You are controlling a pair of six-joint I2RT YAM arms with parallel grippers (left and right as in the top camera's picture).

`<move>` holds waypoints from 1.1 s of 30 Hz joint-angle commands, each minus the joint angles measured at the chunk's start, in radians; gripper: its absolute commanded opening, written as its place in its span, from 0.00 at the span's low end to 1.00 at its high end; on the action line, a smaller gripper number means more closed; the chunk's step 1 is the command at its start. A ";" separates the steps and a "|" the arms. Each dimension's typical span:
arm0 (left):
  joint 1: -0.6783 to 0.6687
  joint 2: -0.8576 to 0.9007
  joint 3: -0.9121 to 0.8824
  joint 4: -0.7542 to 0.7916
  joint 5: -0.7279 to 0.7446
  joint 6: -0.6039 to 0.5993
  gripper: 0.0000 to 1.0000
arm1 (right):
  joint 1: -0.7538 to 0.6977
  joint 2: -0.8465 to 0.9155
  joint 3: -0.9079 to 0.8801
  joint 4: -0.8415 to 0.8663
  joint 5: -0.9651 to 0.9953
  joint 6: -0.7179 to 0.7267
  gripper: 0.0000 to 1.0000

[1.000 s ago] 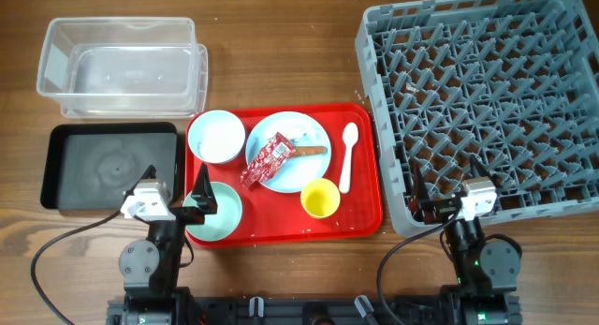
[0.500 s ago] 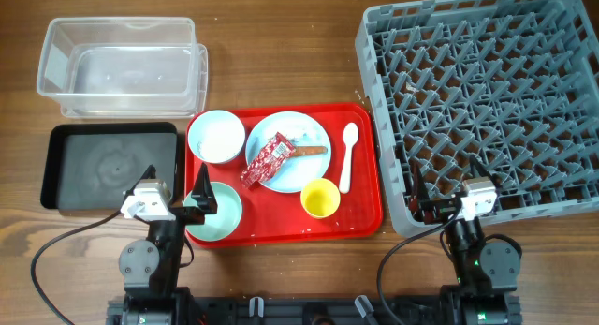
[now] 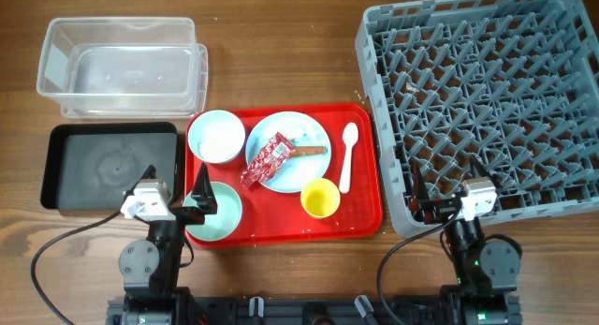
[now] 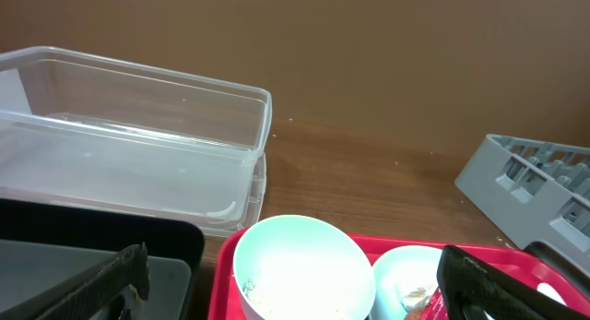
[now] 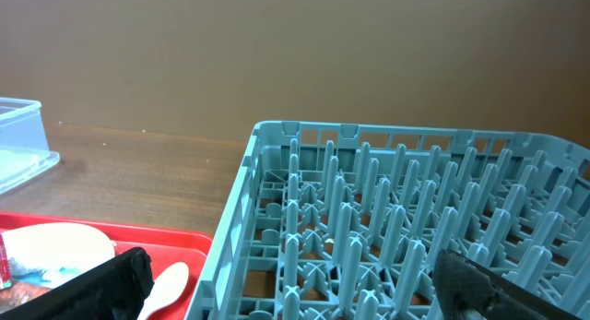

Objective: Sort waste into correct bins and load items into the dishwasher rack
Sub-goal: 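Move the left gripper toward the red wrapper on the blue plate, then grasp the red snack wrapper on the plate with the left gripper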

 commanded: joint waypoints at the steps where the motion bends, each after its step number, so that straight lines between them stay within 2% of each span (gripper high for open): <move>1: 0.006 -0.007 -0.004 -0.005 0.013 0.016 1.00 | -0.005 -0.008 -0.001 0.005 -0.011 -0.002 1.00; 9: 0.006 -0.007 -0.004 -0.005 0.012 0.014 1.00 | -0.005 -0.007 -0.001 0.004 -0.009 0.028 1.00; 11: 0.006 -0.007 -0.004 -0.005 0.012 -0.006 1.00 | -0.005 -0.003 -0.001 0.004 -0.008 0.032 1.00; 15: 0.007 -0.006 -0.003 -0.005 0.012 -0.068 1.00 | -0.005 0.022 0.001 0.002 -0.008 0.134 1.00; 18: 0.006 -0.002 0.021 -0.037 0.012 -0.070 1.00 | -0.005 0.064 0.037 -0.006 -0.008 0.132 1.00; 21: 0.006 0.041 0.102 -0.116 0.011 -0.070 1.00 | -0.005 0.146 0.113 -0.022 -0.008 0.129 1.00; 26: 0.006 0.238 0.301 -0.211 0.013 -0.071 1.00 | -0.005 0.351 0.310 -0.113 -0.019 0.129 1.00; 31: 0.006 0.505 0.580 -0.468 0.026 -0.071 1.00 | -0.005 0.561 0.584 -0.369 -0.020 0.129 1.00; 33: 0.006 0.616 0.726 -0.607 0.040 -0.071 1.00 | -0.005 0.669 0.733 -0.556 -0.023 0.128 1.00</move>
